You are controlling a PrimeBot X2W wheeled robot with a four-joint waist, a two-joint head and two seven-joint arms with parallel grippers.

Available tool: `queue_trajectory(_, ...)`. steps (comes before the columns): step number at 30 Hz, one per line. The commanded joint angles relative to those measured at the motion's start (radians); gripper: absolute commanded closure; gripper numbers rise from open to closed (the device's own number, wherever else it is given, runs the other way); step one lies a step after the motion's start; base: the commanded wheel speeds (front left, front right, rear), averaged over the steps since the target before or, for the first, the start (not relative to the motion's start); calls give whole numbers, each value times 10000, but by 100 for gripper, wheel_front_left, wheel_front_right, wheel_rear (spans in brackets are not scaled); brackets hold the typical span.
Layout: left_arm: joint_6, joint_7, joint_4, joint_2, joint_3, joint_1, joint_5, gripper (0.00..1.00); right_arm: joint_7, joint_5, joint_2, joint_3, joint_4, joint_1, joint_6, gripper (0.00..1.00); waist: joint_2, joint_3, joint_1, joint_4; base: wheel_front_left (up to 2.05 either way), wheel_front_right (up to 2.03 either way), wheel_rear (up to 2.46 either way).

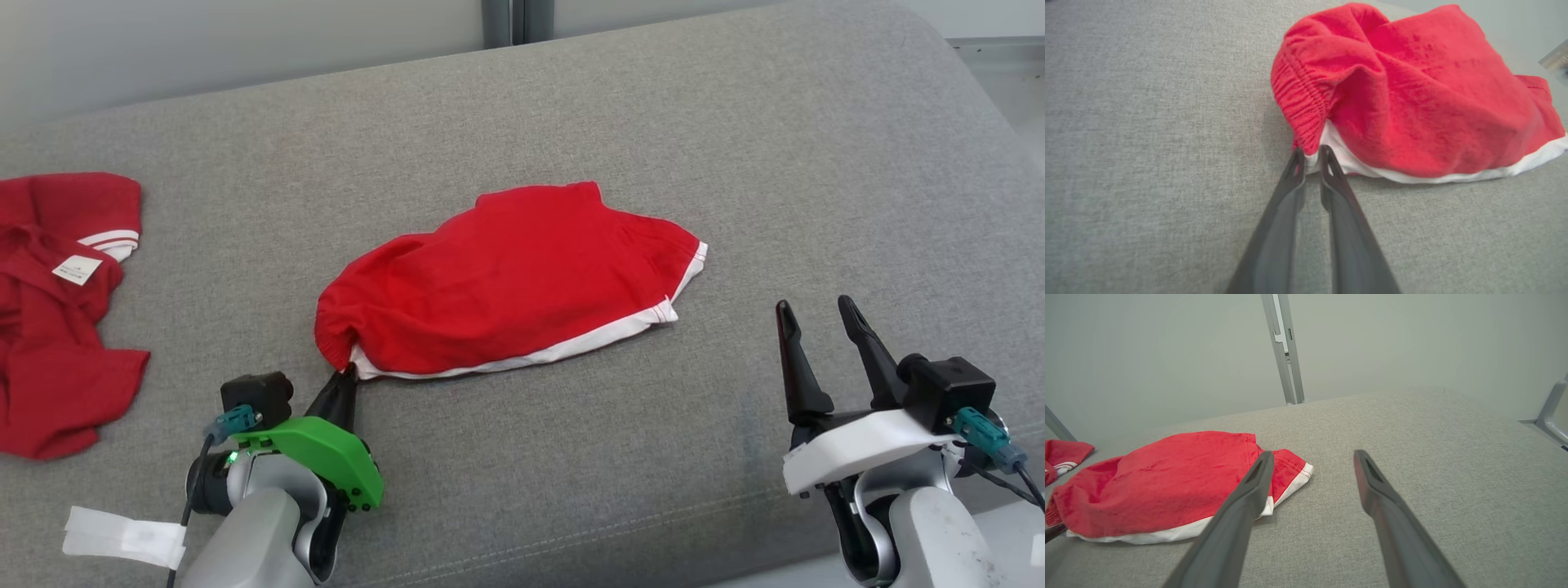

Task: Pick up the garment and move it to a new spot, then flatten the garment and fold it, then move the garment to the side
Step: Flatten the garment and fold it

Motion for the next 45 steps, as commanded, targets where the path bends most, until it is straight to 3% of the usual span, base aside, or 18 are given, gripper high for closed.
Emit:
queue_trajectory(1,-51,-78,-18,-10,-20,-164,95,100,-15,-8,-19,-22,52,-85,-3,0,0,-32,0,55,0,0,0)
queue_trajectory(10,-117,-193,-215,-24,-22,-64,183,100,467,-723,-18,759,1018,-746,-3,0,0,-16,0,324,0,0,0)
queue_trajectory(25,-97,-205,-285,-239,-88,-397,384,100,20,-1720,-231,1952,5546,-3278,-3,0,0,399,0,697,0,0,0)
queue_trajectory(37,-92,-198,-453,-289,24,-514,552,100,-579,-1609,-225,2498,7624,-4606,-3,0,0,621,0,843,0,0,0)
queue_trajectory(42,-105,-198,-431,-302,62,-546,579,100,-790,-1415,-172,2845,8169,-4948,-3,55,0,663,0,856,0,0,0)
queue_trajectory(45,-116,-199,-399,-304,85,-533,578,100,-849,-1256,-146,2995,8487,-5071,-3,64,0,660,0,850,0,0,0)
